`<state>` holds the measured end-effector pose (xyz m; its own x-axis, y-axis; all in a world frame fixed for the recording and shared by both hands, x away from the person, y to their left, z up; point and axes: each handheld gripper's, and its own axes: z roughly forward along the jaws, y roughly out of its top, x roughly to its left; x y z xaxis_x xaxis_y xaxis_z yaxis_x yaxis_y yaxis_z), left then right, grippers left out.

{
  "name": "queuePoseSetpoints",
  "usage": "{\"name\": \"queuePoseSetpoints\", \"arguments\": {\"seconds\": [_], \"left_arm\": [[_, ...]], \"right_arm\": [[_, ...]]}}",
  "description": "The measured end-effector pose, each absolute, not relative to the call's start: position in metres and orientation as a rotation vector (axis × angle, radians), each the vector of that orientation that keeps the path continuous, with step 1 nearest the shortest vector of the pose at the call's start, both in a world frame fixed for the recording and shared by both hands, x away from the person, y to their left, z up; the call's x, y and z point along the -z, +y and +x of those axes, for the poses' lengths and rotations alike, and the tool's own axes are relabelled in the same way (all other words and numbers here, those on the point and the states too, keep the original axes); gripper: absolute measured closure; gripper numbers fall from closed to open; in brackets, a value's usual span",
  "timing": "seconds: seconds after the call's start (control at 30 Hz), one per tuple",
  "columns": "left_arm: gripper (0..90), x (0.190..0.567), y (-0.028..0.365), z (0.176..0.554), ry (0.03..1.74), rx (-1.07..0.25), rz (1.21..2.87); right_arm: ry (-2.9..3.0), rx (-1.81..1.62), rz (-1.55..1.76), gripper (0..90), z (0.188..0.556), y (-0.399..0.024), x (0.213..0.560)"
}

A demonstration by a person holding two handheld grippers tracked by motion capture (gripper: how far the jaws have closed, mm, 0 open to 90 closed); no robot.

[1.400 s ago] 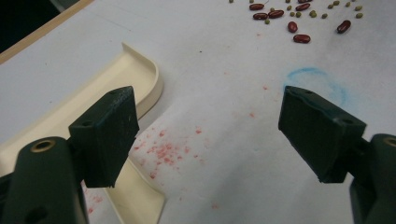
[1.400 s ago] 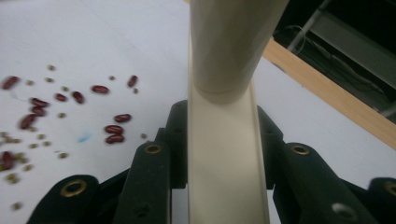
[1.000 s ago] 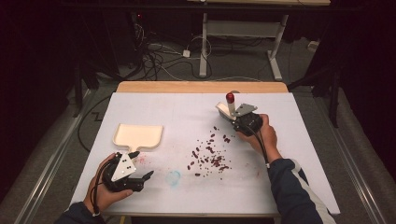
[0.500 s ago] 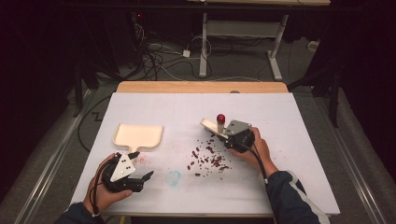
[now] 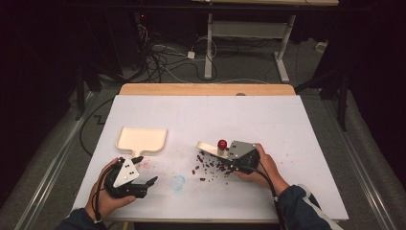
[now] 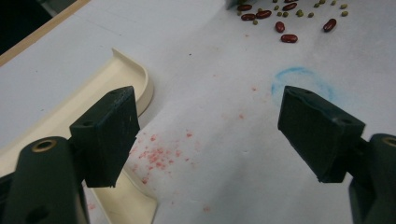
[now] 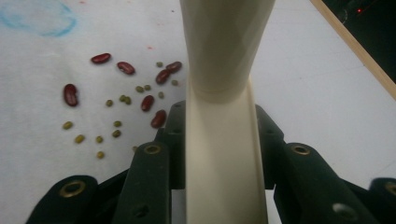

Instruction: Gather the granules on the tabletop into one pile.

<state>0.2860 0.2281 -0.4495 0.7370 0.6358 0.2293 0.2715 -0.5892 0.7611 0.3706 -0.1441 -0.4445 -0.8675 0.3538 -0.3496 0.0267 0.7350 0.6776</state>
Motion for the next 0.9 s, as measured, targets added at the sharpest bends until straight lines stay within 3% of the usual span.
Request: {"name": "queuePoseSetpoints", "arguments": {"seconds": [0.4,0.67,0.9], "left_arm": [[19.9,0.449,0.228,0.285,0.681,-0.642,2.193],[19.8,0.446,0.234,0.284,0.714,-0.651,2.15],[20.2,0.44,0.245,0.283,0.776,-0.653,2.039]], "right_arm": [[2.358,-1.03,0.353,67.3,0.368,-0.159,0.416],[2.489,-1.23,0.402,67.3,0.334,-0.151,0.388],[2.657,-1.316,0.512,67.3,0.306,-0.126,0.406]]}}
